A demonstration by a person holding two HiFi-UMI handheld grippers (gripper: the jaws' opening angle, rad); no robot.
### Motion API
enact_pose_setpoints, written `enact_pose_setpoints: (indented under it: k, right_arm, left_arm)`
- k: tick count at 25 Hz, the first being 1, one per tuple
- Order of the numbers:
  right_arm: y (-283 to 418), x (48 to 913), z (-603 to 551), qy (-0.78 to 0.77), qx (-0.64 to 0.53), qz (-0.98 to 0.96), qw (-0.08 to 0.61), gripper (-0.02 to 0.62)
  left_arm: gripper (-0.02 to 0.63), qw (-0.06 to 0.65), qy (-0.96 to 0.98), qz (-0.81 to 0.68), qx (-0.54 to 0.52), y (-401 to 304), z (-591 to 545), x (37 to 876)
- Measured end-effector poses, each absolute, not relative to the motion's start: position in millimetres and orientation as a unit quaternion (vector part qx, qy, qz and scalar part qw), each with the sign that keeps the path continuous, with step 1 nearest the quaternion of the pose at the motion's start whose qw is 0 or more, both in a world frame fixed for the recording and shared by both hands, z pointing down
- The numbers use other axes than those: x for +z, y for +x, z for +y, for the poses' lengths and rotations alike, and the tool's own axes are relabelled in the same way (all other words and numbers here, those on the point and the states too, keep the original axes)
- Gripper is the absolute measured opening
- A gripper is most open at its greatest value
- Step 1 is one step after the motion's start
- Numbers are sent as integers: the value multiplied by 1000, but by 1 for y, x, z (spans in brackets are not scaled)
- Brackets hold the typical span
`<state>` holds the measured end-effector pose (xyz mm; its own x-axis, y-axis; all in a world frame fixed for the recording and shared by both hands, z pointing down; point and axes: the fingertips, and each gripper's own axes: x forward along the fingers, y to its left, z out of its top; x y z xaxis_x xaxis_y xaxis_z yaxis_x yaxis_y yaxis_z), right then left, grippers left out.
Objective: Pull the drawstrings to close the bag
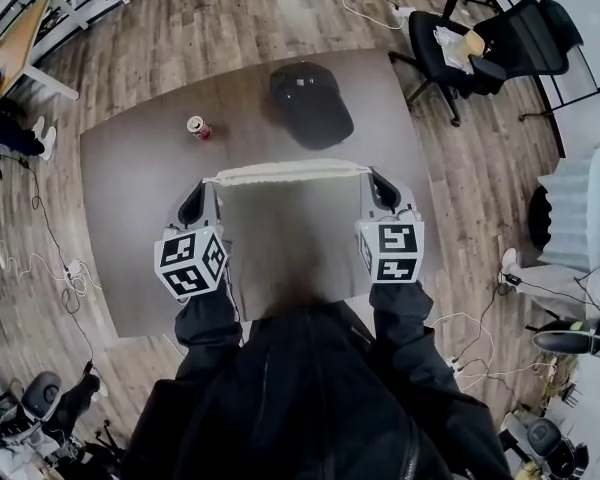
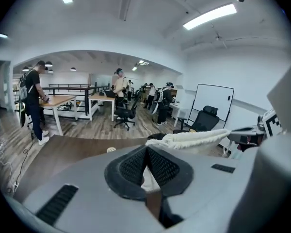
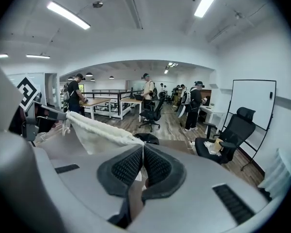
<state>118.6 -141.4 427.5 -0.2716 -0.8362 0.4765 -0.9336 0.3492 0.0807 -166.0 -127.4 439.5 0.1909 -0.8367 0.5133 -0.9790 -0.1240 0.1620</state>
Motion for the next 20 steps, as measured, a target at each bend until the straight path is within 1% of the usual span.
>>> enact_pose_setpoints:
  k: [7, 20]
  right_arm:
    - [126, 401, -140, 582, 105, -780, 204, 25]
    - [148, 407, -139, 601, 121, -763, 204, 25]
  left_arm:
    - [34, 226, 717, -650, 116, -184, -129, 406]
    - [34, 244, 684, -681, 89, -204, -126, 402]
